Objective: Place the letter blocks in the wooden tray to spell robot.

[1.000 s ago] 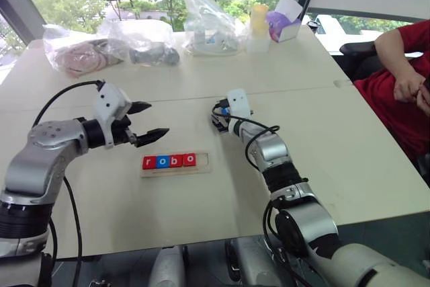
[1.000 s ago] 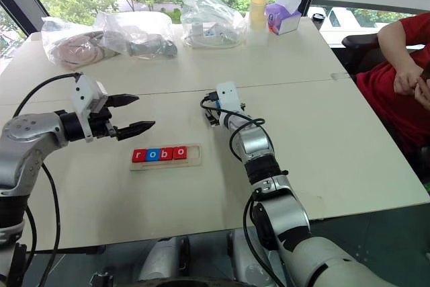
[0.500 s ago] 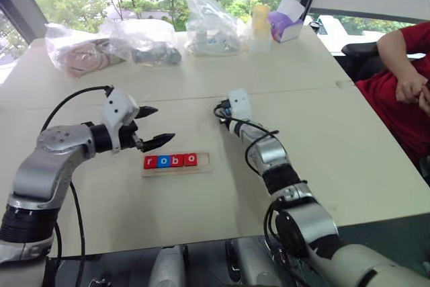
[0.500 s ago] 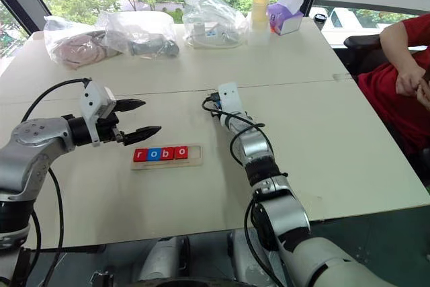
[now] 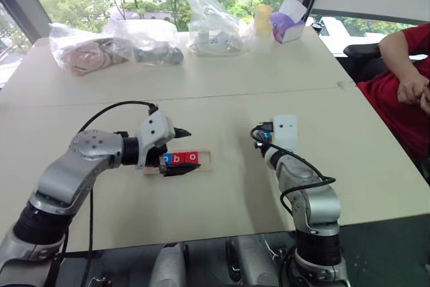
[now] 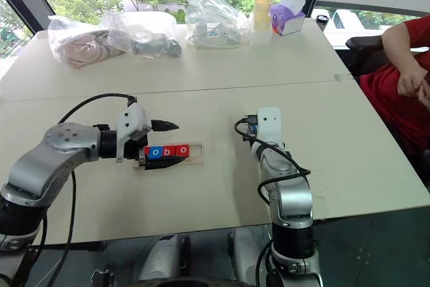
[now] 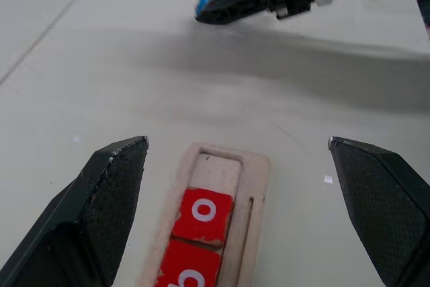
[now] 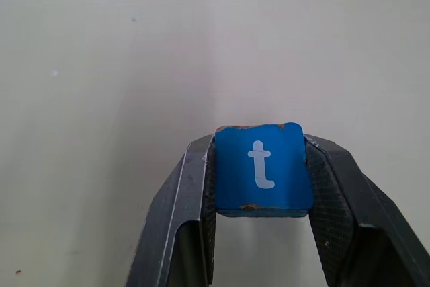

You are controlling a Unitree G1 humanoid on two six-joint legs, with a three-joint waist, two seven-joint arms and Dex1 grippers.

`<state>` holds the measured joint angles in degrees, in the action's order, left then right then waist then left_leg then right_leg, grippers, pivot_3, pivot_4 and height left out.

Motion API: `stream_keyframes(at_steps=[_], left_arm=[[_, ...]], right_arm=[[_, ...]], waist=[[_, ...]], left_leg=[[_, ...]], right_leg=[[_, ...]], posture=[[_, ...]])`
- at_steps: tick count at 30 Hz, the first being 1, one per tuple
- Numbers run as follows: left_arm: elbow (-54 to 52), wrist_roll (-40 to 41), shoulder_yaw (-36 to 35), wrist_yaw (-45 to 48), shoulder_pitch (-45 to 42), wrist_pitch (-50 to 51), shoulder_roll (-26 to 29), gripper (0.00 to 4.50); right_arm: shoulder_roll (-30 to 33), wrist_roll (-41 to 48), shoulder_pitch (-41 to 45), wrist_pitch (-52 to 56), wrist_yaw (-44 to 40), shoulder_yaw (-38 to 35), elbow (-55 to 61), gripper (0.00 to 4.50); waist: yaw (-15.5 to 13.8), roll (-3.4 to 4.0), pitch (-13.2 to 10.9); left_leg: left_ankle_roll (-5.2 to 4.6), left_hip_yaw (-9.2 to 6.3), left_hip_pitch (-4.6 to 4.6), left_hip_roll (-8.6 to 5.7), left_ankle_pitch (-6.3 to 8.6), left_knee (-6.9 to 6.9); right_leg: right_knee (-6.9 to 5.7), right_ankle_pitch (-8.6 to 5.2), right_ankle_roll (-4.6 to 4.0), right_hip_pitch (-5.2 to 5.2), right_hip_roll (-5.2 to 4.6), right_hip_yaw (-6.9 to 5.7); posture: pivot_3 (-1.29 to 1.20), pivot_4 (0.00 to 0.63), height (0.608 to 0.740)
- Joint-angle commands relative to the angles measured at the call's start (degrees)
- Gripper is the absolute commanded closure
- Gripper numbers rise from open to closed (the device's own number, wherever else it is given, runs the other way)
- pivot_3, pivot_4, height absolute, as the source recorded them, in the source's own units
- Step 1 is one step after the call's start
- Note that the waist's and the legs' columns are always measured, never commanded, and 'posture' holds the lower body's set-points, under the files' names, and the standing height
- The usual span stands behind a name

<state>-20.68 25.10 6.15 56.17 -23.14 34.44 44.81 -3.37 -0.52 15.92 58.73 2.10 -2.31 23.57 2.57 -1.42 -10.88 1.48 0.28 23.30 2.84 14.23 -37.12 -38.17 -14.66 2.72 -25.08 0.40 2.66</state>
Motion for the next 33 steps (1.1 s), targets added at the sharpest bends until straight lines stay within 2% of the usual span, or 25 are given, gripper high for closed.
stream_keyframes(at_steps=[1,5,6,8,10,14,15,18,20,25,33], left_arm=[[1.0,-1.4,0.4,1.0,-1.0,-2.3,0.0,0.00],[2.1,-2.5,-0.3,1.5,-0.4,-3.5,0.8,0.00],[2.2,-2.5,-0.8,1.6,0.0,-3.5,1.0,0.00],[2.3,-2.1,-1.9,1.8,0.7,-3.4,1.8,0.00],[2.3,-1.3,-3.6,2.4,1.6,-3.2,3.2,0.00],[0.9,2.5,-7.3,5.1,3.3,-0.9,5.8,0.00],[-0.2,4.6,-8.4,6.4,3.9,0.7,6.8,0.00],[-2.3,8.3,-10.5,8.9,4.6,3.5,9.3,0.00],[-2.8,9.1,-11.4,9.7,4.8,4.0,10.7,0.00],[-3.0,9.9,-13.5,10.4,6.1,4.5,13.6,0.00],[-4.9,10.3,-17.0,8.3,10.1,6.1,15.2,0.00]], right_arm=[[-2.3,2.7,0.3,1.3,0.2,-3.1,-1.6,2.19],[-0.8,3.2,1.0,2.3,0.2,-3.1,-1.6,0.12],[0.2,3.5,1.1,2.5,-0.5,-3.0,-1.0,0.05],[2.9,4.0,1.9,1.4,-2.1,-3.3,0.1,0.05],[11.8,5.0,4.2,-6.6,-10.5,-2.7,-0.2,0.05],[28.3,11.5,5.2,-21.2,-33.7,-2.0,-6.3,0.05],[32.6,14.2,5.0,-25.4,-42.1,-2.3,-9.1,0.05],[41.3,16.7,5.8,-35.3,-59.0,-1.2,-19.2,0.05],[44.9,14.4,7.8,-42.5,-65.9,2.3,-27.1,0.05],[45.3,9.8,15.4,-56.8,-74.6,7.9,-45.4,0.05],[40.3,4.1,26.3,-71.3,-77.2,12.0,-67.7,0.05]], waist=[[0.0,0.00,0.0],[0.0,-0.03,0.0],[-0.1,-0.03,0.0],[-0.1,-0.03,0.0],[-0.1,0.01,0.0],[0.0,0.00,0.0],[0.0,-0.04,0.0],[0.0,-0.04,0.0],[0.0,-0.04,0.0],[0.5,-0.02,-0.1],[0.5,-0.03,-0.1]], left_leg=[[0.00,0.05,0.00,-0.01,0.00,0.01],[0.00,0.08,0.03,-0.01,0.00,0.04],[0.00,0.08,0.04,-0.01,0.00,0.04],[0.00,0.07,0.04,-0.01,0.00,0.03],[0.00,0.09,0.07,-0.04,0.00,0.01],[-0.01,0.33,0.06,-0.09,0.01,0.02],[-0.04,0.33,0.04,-0.07,0.02,0.03],[-0.19,0.32,-0.09,-0.01,0.11,0.10],[-0.20,0.33,-0.09,-0.01,0.11,0.09],[-0.20,0.50,-0.21,0.00,0.11,0.03],[-0.19,0.59,-0.20,0.00,0.11,0.01]], right_leg=[[0.01,0.02,0.00,0.00,-0.01,0.00],[0.07,0.01,0.07,0.01,-0.03,0.01],[0.08,0.01,0.07,0.01,-0.04,0.02],[0.08,0.00,0.06,0.02,-0.06,0.02],[0.10,0.00,0.07,0.01,-0.08,0.03],[0.18,-0.02,0.21,-0.04,-0.13,0.13],[0.19,-0.06,0.29,-0.01,-0.10,0.13],[0.19,-0.05,0.33,0.09,-0.02,0.12],[0.19,-0.03,0.31,0.09,-0.02,0.12],[0.15,-0.04,0.28,0.12,-0.01,0.22],[0.13,0.00,0.27,0.12,-0.05,0.29]], posture=[[0.00,0.150,0.740],[0.00,0.150,0.740],[0.00,0.150,0.740],[0.00,0.150,0.740],[0.00,0.150,0.740],[0.00,0.150,0.740],[0.00,0.150,0.740],[0.00,0.150,0.740],[0.00,0.150,0.740],[0.00,0.150,0.740],[0.00,0.150,0.740]])
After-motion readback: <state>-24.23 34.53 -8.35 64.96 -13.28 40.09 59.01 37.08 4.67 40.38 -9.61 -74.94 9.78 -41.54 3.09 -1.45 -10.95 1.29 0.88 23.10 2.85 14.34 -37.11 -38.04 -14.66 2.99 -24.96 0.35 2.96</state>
